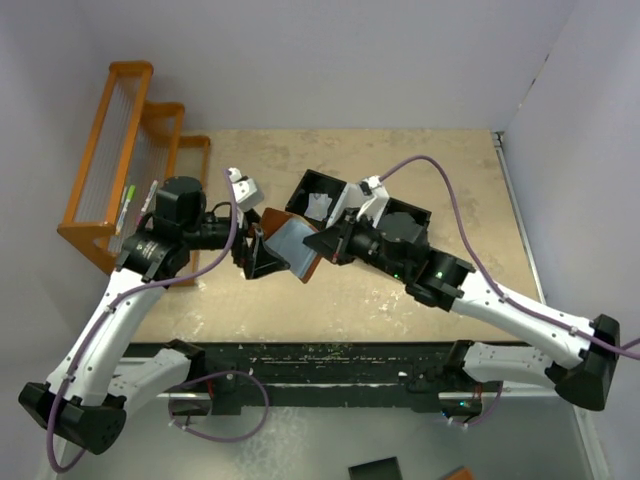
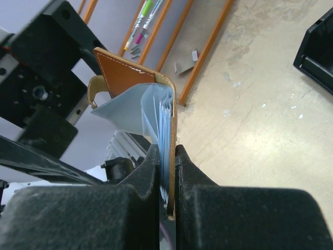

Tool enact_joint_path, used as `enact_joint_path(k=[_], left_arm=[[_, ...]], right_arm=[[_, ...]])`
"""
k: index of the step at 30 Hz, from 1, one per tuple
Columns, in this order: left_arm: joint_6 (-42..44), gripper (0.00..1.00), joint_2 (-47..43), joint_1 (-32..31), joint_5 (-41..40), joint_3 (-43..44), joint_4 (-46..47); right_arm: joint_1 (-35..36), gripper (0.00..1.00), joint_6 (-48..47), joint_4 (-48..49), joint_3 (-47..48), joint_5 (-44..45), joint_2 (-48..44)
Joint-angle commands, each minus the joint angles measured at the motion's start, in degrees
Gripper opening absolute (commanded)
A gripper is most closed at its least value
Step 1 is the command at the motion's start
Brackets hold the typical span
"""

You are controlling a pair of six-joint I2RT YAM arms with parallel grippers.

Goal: Take the credit cards out of the card holder

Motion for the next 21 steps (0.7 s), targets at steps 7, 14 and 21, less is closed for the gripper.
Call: enact_joint_path(k=[7, 14, 21], left_arm=[[10.4, 0.99, -0.1, -1.8, -9.4, -6.3, 2.4], [12.0, 0.8, -0.5, -1.8, -15.1, -8.1, 4.0], [9.6, 0.45, 1.4, -1.8, -19.4, -9.7, 5.2]], right_arm=[[2.8, 0.0, 5.1, 1.3, 9.3, 2.3, 8.8], [3.0, 0.0, 6.2, 3.9, 9.6, -0.4, 11.0], [3.0, 0.0, 9.9, 11.2, 5.6, -4.6, 10.2]])
